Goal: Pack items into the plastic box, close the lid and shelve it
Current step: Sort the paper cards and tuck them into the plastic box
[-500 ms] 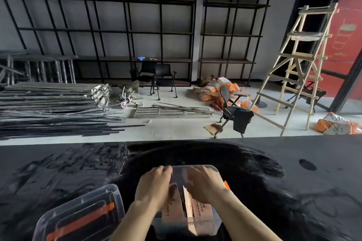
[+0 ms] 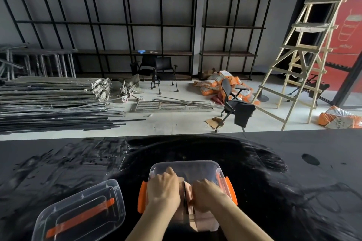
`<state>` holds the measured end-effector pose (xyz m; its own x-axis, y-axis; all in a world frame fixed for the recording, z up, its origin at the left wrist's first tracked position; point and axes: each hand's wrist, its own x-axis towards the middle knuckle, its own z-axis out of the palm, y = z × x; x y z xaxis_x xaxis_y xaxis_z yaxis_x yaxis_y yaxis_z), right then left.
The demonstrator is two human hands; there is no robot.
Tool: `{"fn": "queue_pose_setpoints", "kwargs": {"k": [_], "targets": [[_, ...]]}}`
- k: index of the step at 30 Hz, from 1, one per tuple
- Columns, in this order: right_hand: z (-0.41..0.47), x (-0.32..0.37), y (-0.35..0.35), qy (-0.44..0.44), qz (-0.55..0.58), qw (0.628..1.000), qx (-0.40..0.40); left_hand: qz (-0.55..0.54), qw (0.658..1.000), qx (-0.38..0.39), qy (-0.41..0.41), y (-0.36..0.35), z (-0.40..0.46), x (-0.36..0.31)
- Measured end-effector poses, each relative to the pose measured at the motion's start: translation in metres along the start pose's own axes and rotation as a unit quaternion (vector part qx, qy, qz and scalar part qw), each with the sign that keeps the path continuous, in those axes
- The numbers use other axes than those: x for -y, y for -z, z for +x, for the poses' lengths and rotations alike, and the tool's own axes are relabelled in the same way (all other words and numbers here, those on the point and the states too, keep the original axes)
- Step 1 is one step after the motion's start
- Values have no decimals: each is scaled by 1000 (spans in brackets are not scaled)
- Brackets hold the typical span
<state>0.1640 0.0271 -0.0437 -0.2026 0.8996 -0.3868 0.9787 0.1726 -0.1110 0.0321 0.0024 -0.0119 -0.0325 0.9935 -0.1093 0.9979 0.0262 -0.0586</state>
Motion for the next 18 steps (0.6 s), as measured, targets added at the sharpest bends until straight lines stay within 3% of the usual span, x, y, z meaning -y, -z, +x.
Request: {"fn": "queue_pose_setpoints", "kwargs": {"k": [4, 6, 8, 10, 13, 15, 17, 18], "targets": [[3, 2, 19, -28, 48, 998, -1, -156, 986, -40, 39, 12, 2, 7], [4, 1, 36, -26, 144, 989, -21, -214, 975, -47, 36, 20, 4, 12], [3, -3, 52, -29, 338, 940, -36, -277, 959, -41, 43, 26, 9, 18], [-3, -6, 65, -4, 463, 886, -27, -350, 934, -50, 51, 30, 14, 21], [-9, -8, 72, 53, 524, 849, -48, -505, 861, -61, 34, 38, 18, 16], [-7, -12, 76, 62, 545, 829, -107, -555, 830, -54, 20, 41, 17, 10], [-2, -20, 79, 39, 550, 817, -170, -558, 828, -40, 20, 35, 19, 7], [0, -25, 81, 12, 554, 809, -194, -535, 844, -30, 22, 31, 19, 6]]}}
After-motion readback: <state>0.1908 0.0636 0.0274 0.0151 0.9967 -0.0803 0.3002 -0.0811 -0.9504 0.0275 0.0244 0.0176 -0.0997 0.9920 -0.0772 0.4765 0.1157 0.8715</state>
